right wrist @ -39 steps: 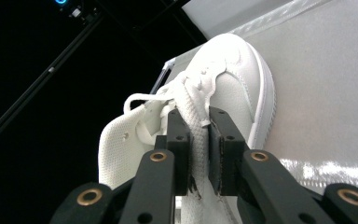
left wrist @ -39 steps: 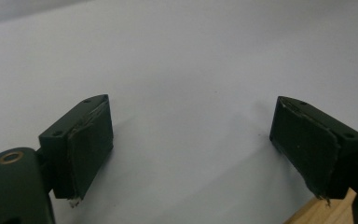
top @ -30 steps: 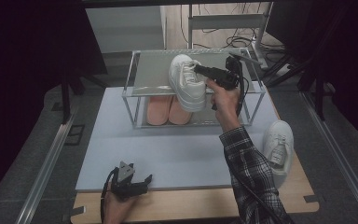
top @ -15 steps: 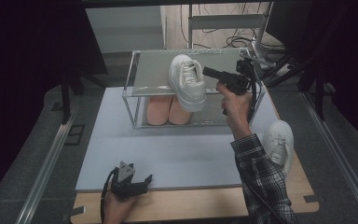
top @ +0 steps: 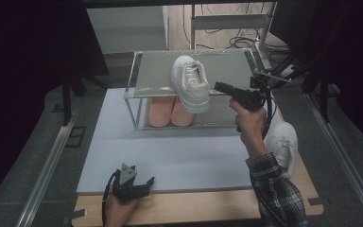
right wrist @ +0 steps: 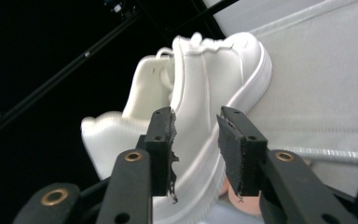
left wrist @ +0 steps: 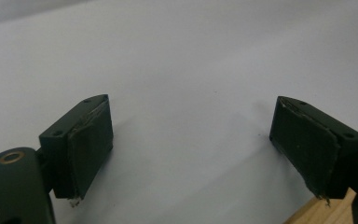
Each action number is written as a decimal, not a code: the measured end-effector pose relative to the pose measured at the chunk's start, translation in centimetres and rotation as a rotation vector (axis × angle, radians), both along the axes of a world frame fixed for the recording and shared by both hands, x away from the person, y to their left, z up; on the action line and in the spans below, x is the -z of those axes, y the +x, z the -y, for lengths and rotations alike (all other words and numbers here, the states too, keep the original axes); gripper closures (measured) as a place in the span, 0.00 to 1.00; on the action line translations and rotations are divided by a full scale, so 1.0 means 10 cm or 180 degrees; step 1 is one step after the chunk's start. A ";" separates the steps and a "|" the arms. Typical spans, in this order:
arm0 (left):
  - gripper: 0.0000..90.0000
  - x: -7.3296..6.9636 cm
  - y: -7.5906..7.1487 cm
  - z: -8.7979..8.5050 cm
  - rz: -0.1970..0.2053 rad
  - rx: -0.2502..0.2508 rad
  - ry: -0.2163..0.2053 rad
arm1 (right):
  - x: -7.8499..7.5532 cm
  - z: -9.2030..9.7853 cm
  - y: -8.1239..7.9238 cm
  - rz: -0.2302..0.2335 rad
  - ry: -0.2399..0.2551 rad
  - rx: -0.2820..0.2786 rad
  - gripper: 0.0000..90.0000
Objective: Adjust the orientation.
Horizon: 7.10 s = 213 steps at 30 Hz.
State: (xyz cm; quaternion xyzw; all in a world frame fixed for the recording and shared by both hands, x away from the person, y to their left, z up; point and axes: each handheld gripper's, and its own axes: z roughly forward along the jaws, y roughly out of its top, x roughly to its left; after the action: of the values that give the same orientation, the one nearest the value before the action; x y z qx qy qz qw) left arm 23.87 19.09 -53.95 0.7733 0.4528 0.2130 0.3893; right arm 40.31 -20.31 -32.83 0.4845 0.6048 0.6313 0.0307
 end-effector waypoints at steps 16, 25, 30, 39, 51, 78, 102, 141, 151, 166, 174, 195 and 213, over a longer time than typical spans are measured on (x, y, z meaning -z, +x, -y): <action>0.15 0.00 0.00 0.00 -0.0003 -0.0003 0.0003 | 0.35 -0.06 -0.39 0.0050 -0.0103 -0.0419 1.00; 0.15 0.00 0.00 0.00 -0.0003 -0.0004 0.0002 | 0.48 -0.22 -0.43 0.0022 -0.0221 -0.0518 1.00; 0.15 0.00 0.00 0.00 -0.0002 -0.0004 0.0003 | 0.48 -0.29 -0.43 0.0022 -0.0215 -0.0542 1.00; 0.15 0.00 0.00 0.00 -0.0004 -0.0005 0.0002 | 0.49 -0.33 -0.36 0.0024 -0.0225 -0.0526 1.00; 0.15 0.00 0.00 0.00 -0.0002 -0.0001 0.0008 | 0.48 -0.49 -0.21 0.0014 -0.0355 -0.0476 1.00; 0.15 0.00 0.00 0.00 -0.0009 -0.0005 0.0006 | 0.50 -0.79 0.19 -0.0081 -0.0425 -0.0339 1.00; 0.15 0.00 0.00 0.00 -0.0006 -0.0007 0.0003 | 0.52 -1.00 0.30 -0.0138 -0.0412 -0.0375 0.99; 0.15 0.00 -0.01 0.00 -0.0007 -0.0007 0.0012 | 0.59 -0.76 -0.16 -0.0067 -0.1044 -0.0575 0.56; 0.15 0.00 -0.01 0.00 -0.0008 -0.0008 0.0011 | 0.64 -0.72 -0.31 0.0015 -0.1467 -0.0654 0.53; 0.15 0.00 -0.01 0.00 -0.0003 -0.0009 0.0010 | 0.75 -0.47 -0.47 0.0101 -0.1983 -0.0542 0.62; 0.15 0.00 -0.01 0.00 -0.0001 -0.0005 0.0013 | 0.80 -0.27 -0.54 0.0057 -0.2124 -0.0462 0.60; 0.15 0.00 -0.01 0.00 -0.0007 -0.0012 0.0002 | 0.85 0.61 -0.71 -0.0128 -0.2315 0.0191 0.59; 0.15 0.00 -0.01 0.00 -0.0007 -0.0012 0.0003 | 0.80 1.34 -0.76 -0.0382 -0.2276 0.0760 0.97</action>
State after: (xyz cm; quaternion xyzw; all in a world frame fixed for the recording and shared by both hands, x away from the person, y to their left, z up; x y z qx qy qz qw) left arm 23.79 19.05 -53.93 0.7729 0.4547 0.2131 0.3880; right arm 32.67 -33.70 -40.84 0.5463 0.7269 0.3430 0.2356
